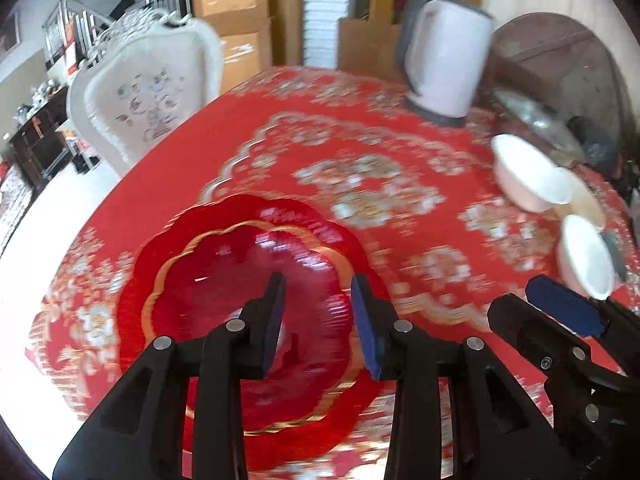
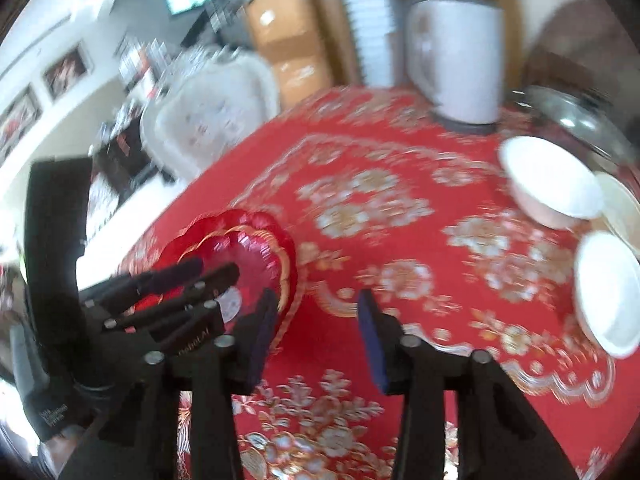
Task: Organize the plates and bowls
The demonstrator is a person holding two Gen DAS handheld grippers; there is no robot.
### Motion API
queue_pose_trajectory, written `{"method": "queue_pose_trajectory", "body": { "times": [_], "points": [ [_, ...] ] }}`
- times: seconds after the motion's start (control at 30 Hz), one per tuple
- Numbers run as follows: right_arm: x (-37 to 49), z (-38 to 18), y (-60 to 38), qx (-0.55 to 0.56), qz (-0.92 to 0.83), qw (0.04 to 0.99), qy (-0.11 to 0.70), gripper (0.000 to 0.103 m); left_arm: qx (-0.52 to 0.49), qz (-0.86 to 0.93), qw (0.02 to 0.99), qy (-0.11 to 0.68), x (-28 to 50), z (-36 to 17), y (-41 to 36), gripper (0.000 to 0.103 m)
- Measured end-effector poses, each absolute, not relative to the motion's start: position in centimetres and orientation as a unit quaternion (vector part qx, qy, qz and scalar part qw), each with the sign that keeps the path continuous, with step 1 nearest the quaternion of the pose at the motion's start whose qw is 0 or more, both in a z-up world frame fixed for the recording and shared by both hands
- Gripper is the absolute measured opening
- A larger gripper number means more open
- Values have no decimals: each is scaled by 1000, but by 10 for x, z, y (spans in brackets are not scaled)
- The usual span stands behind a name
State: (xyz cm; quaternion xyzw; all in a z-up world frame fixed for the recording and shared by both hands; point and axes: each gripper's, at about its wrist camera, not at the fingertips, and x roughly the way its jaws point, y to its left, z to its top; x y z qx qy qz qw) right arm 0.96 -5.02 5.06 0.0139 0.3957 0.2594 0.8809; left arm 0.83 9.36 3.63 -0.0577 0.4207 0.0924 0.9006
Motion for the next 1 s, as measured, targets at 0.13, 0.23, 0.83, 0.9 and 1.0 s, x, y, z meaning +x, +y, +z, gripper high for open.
{"method": "queue_pose_trajectory", "body": {
  "times": [0.13,0.23,0.83,0.9,1.0],
  "points": [
    [4,53,-87,30,225,895,383,45,-42,64,908,411,15,42,55,34],
    [3,54,-116,43,204,901,381,45,-39,45,913,403,18,45,35,34],
    [13,52,-226,84,110,918,372,45,-27,-22,913,406,67,45,-54,34],
    [15,52,-232,96,108,919,366,45,-25,-22,913,407,71,44,-57,34],
    [21,47,-233,101,110,916,371,46,-16,-19,911,411,77,41,-62,34]
  ]
}}
